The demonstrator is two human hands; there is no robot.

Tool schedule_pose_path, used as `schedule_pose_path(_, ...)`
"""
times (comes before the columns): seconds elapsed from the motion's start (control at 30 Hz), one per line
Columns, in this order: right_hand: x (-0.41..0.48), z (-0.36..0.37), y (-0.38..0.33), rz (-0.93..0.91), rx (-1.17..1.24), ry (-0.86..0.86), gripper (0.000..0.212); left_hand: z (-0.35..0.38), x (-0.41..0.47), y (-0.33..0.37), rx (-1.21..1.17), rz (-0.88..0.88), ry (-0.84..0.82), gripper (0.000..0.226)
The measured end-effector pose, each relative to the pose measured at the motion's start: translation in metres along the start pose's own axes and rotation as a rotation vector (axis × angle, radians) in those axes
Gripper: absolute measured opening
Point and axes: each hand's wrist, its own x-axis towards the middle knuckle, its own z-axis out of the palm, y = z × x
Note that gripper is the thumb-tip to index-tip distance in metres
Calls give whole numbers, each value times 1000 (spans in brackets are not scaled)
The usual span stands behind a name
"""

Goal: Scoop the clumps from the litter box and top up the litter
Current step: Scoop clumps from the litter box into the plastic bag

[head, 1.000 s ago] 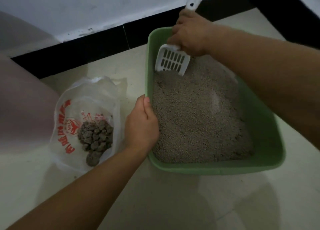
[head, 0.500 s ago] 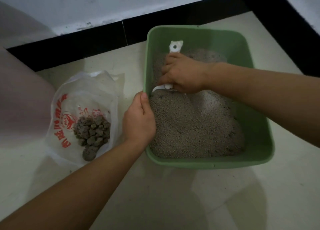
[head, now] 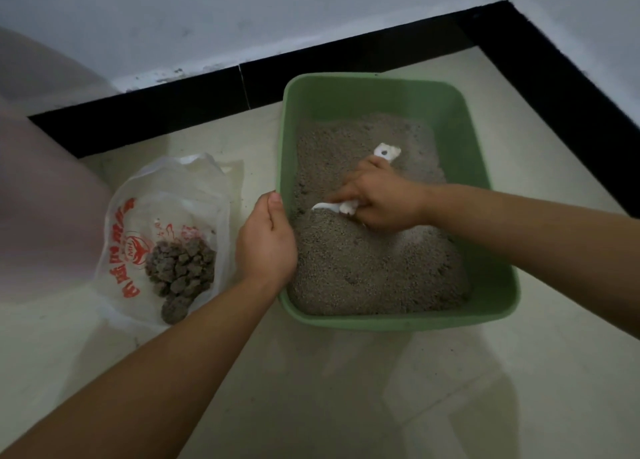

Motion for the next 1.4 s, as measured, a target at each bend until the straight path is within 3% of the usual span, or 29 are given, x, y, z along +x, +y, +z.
schedule_pose_path(0.2, -49, 27, 3, 126, 378, 98, 26, -2, 0, 2, 7, -5, -7, 38)
schedule_pose_path(0.43, -85, 16, 15, 388, 580, 311, 29, -1, 1, -1, 55, 16, 4, 30)
schedule_pose_path(0.57, -92, 9, 21, 432, 552, 445, 25, 0, 1, -2, 70, 19, 3, 32)
schedule_pose_path(0.97, -106, 30, 10, 466, 517, 401, 30, -2, 0, 1, 78, 39, 16, 35)
schedule_pose_path(1.1, -110, 32, 13, 481, 635, 422, 34, -2, 1, 2, 83, 36, 18, 36)
schedule_pose_path(1.4, -123, 20, -4, 522, 512, 471, 24, -2, 1, 2, 127, 55, 28, 34)
